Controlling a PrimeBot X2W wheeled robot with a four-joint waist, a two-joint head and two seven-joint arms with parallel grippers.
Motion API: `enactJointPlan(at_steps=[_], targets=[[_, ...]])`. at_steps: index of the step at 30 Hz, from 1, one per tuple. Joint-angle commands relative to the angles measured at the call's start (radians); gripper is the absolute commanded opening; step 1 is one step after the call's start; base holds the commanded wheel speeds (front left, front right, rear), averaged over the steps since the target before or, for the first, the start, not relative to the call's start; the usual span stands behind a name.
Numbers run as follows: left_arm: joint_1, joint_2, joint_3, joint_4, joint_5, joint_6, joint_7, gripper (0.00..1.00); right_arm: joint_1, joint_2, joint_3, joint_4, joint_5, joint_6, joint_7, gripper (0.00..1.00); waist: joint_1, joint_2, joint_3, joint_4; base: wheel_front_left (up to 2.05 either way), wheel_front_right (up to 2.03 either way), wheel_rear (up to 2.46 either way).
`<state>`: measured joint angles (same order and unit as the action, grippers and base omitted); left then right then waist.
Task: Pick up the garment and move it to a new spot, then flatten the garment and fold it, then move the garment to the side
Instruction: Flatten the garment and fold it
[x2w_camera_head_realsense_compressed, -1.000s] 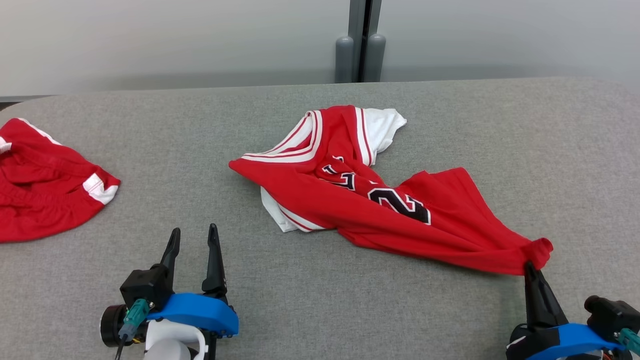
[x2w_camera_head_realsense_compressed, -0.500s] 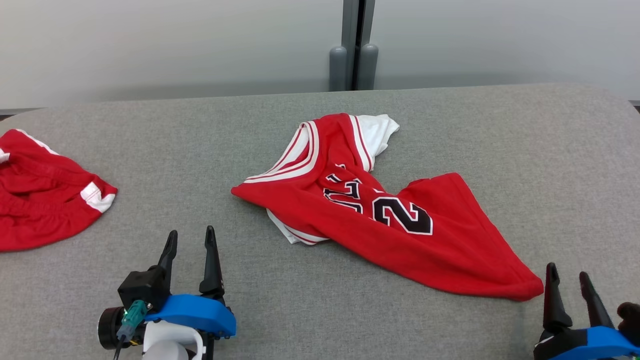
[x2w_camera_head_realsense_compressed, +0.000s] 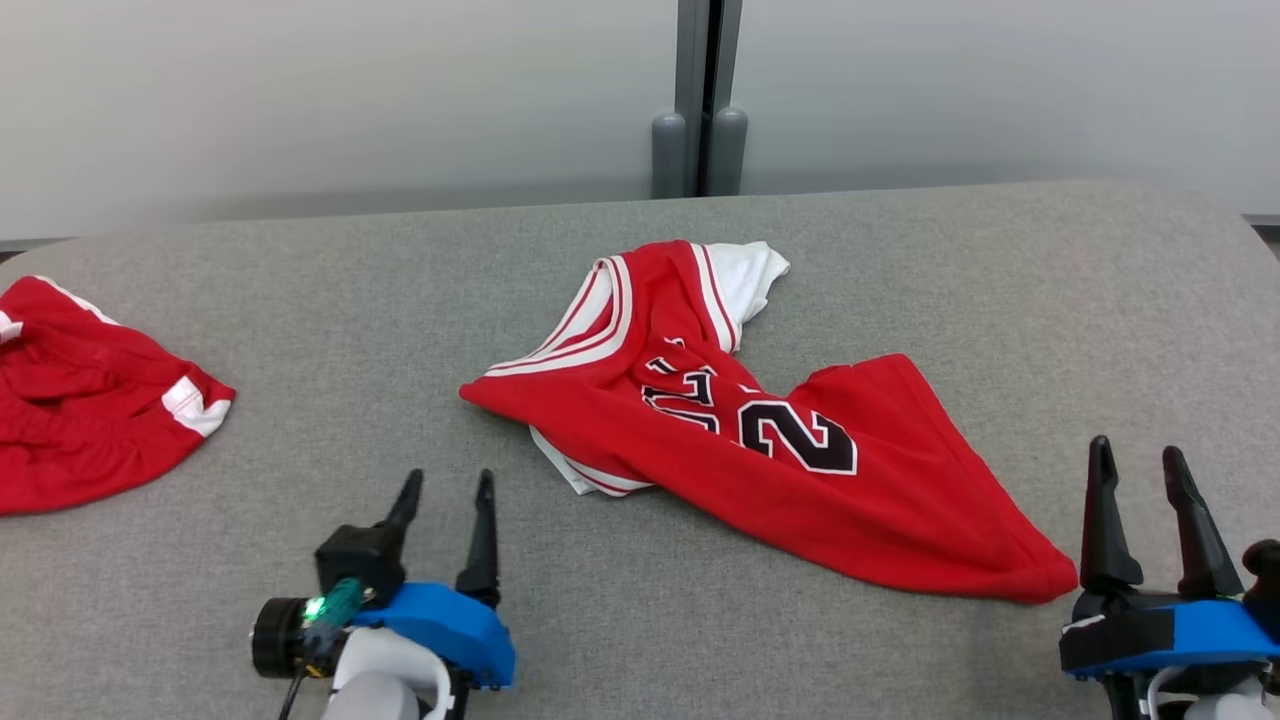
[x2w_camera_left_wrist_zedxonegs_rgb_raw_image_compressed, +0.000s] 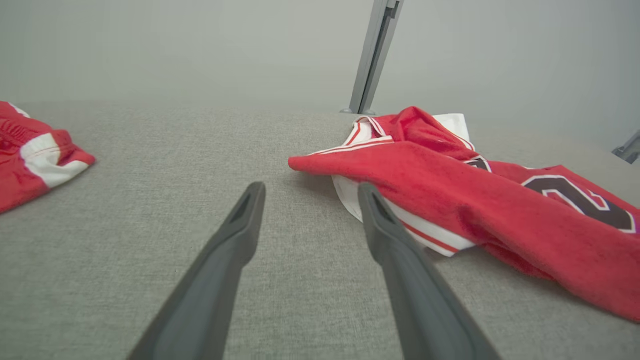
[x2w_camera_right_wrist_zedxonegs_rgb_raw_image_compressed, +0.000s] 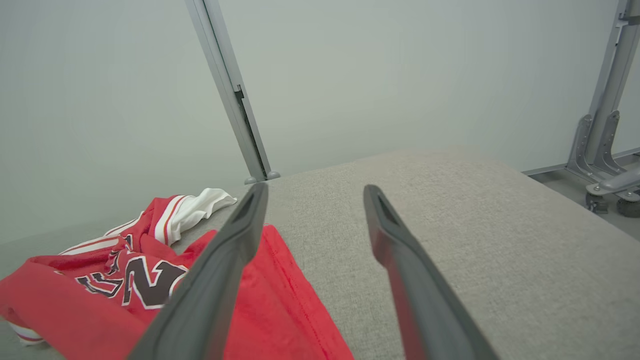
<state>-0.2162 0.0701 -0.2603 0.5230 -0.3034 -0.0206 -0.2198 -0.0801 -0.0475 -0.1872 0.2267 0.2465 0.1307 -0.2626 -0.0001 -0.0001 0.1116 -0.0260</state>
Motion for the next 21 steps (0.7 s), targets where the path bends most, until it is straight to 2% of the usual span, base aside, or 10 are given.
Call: enactJointPlan(at_steps=[1, 6, 10, 21], targets=[[-0.021, 0.003, -0.006, 0.007, 0.006, -0.006, 0.003, 1.00, -0.018, -0.006, 0.004, -0.008, 0.006, 0.000, -0.003, 1.00, 0.0001, 0.0001, 0.003, 0.001, 0.00, 0.00, 0.00], [-0.081, -0.005, -0.080, 0.086, 0.029, -0.041, 0.043, 1.00, -0.029, -0.006, 0.043, -0.025, 0.011, 0.000, -0.003, 1.00, 0.0001, 0.0001, 0.031, -0.010, 0.00, 0.00, 0.00], [-0.131, -0.012, -0.122, 0.154, 0.028, -0.049, 0.066, 1.00, -0.048, -0.006, 0.074, -0.039, 0.009, 0.000, -0.002, 1.00, 0.0001, 0.0001, 0.056, -0.034, 0.00, 0.00, 0.00], [-0.258, -0.017, -0.150, 0.358, 0.028, -0.025, 0.109, 1.00, -0.083, -0.006, 0.127, -0.069, 0.010, 0.000, -0.002, 1.00, 0.0001, 0.0001, 0.116, -0.112, 0.00, 0.00, 0.00]])
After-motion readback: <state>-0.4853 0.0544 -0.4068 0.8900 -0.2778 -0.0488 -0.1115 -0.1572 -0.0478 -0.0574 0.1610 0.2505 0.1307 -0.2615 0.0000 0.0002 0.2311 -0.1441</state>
